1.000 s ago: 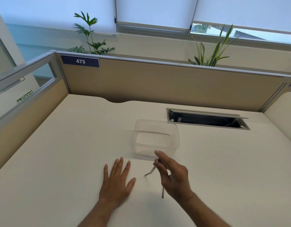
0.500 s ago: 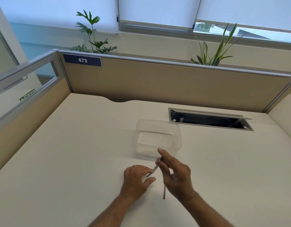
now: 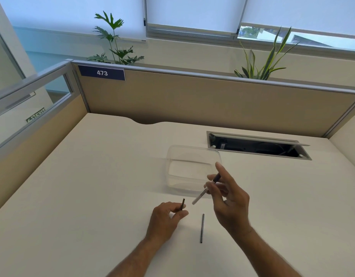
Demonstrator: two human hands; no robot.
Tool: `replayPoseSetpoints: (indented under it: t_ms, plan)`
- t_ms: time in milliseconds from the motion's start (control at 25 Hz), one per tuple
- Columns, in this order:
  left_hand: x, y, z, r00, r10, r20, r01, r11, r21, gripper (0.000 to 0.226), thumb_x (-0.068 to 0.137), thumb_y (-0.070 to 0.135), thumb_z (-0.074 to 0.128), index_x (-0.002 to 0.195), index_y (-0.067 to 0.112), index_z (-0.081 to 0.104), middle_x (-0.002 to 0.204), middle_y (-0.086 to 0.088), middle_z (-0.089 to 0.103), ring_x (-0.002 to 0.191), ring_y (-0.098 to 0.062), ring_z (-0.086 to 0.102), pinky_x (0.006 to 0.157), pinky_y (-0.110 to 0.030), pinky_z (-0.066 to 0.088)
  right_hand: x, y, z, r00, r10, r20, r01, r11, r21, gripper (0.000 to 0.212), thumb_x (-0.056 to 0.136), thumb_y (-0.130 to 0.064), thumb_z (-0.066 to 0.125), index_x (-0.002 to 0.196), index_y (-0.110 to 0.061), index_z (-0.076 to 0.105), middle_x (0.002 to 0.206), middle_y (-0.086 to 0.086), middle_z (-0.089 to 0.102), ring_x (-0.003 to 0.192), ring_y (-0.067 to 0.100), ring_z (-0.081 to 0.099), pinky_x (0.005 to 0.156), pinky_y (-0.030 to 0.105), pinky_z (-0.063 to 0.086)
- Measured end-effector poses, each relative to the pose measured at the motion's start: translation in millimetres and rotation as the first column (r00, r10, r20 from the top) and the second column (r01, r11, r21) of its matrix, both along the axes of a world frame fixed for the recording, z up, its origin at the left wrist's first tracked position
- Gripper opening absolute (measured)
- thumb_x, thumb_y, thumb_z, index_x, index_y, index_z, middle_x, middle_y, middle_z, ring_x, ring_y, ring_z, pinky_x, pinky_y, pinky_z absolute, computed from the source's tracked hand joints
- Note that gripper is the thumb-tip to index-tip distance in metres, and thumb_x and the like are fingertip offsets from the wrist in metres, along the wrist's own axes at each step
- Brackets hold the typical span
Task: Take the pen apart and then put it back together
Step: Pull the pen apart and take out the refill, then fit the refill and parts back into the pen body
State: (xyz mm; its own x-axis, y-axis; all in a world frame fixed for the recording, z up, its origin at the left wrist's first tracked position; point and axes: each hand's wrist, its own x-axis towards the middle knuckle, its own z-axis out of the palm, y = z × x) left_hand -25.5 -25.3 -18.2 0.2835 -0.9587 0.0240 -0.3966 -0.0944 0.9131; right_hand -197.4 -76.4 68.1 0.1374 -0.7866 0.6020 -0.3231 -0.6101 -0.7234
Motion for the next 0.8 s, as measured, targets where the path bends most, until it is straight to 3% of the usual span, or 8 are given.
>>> replayPoseSetpoints:
  t_ms: [120,200,360,480,640,720,800]
  plan:
    - [-0.9,-4.3,15.0,0.968,0.058,-0.244,-0.059,0.998,0.004,0.021,0.078,0.020,0.080,0.077,0.040,0.075,0.077,0.011,0.076,0.072,-0.011,0.070,0.067,-0.024,0.058,-5.7,-3.8,-3.3,0.999,-0.027,-0.026,0.031,0.987,0.157,0.057,0.087,-0.005,0.071,0.135,-0.029,0.052,0.096,-0.004,0.072,0.075,0.009,0.074,0.070,0.018,0.061]
    - [0.0,-12.5,27.2,0.968,0.078,-0.240,-0.096,0.993,-0.064,0.019,0.080,0.020,0.078,0.079,0.039,0.075,0.077,0.009,0.076,0.071,-0.009,0.069,0.062,-0.020,0.055,-8.2,-3.4,-9.0,1.000,-0.022,-0.022,0.027,0.963,0.267,0.061,0.086,-0.005,0.074,0.128,-0.043,0.051,0.091,-0.002,0.073,0.065,0.014,0.074,0.062,0.029,0.064]
    - [7.6,-44.9,58.6,0.989,0.110,0.104,-0.083,0.968,-0.237,0.008,0.083,0.025,0.075,0.090,0.023,0.076,0.076,0.003,0.071,0.068,-0.011,0.062,0.062,-0.027,0.051,-10.1,1.4,-21.5,1.000,-0.027,0.012,0.021,0.933,0.359,0.058,0.085,-0.005,0.075,0.123,-0.044,0.055,0.084,-0.003,0.074,0.059,0.019,0.073,0.058,0.038,0.064]
    - [15.4,-75.0,76.8,0.925,0.088,0.371,-0.005,0.976,-0.219,0.015,0.086,0.030,0.069,0.098,0.022,0.075,0.082,-0.005,0.069,0.078,-0.026,0.059,0.070,-0.038,0.051,-10.1,3.2,-26.3,1.000,-0.027,0.000,0.026,0.927,0.374,0.056,0.085,-0.007,0.075,0.125,-0.041,0.056,0.084,-0.004,0.075,0.060,0.018,0.073,0.058,0.035,0.064]
    - [20.3,-108.3,83.6,0.632,-0.002,0.775,0.151,0.981,-0.121,0.020,0.090,0.040,0.061,0.105,0.030,0.071,0.092,0.000,0.069,0.085,-0.025,0.055,0.070,-0.037,0.045,-13.4,3.7,-29.9,0.999,-0.036,-0.016,0.040,0.923,0.383,0.053,0.085,-0.007,0.075,0.127,-0.035,0.057,0.083,-0.004,0.076,0.060,0.018,0.073,0.059,0.034,0.064]
    - [18.7,-119.7,82.9,0.533,-0.047,0.845,0.179,0.982,-0.058,0.021,0.091,0.042,0.059,0.107,0.032,0.070,0.095,0.002,0.068,0.088,-0.023,0.054,0.071,-0.036,0.040,-15.2,3.8,-30.6,0.999,-0.043,-0.019,0.047,0.917,0.396,0.052,0.085,-0.007,0.075,0.128,-0.031,0.058,0.083,-0.003,0.075,0.061,0.018,0.073,0.059,0.035,0.064]
    - [15.9,-126.6,79.4,0.490,-0.079,0.868,0.176,0.984,-0.010,0.022,0.092,0.043,0.058,0.107,0.032,0.070,0.097,0.003,0.068,0.090,-0.023,0.053,0.071,-0.036,0.036,-17.4,3.4,-31.0,0.998,-0.050,-0.025,0.056,0.913,0.403,0.051,0.085,-0.008,0.075,0.129,-0.028,0.059,0.082,-0.003,0.075,0.060,0.019,0.073,0.059,0.036,0.064]
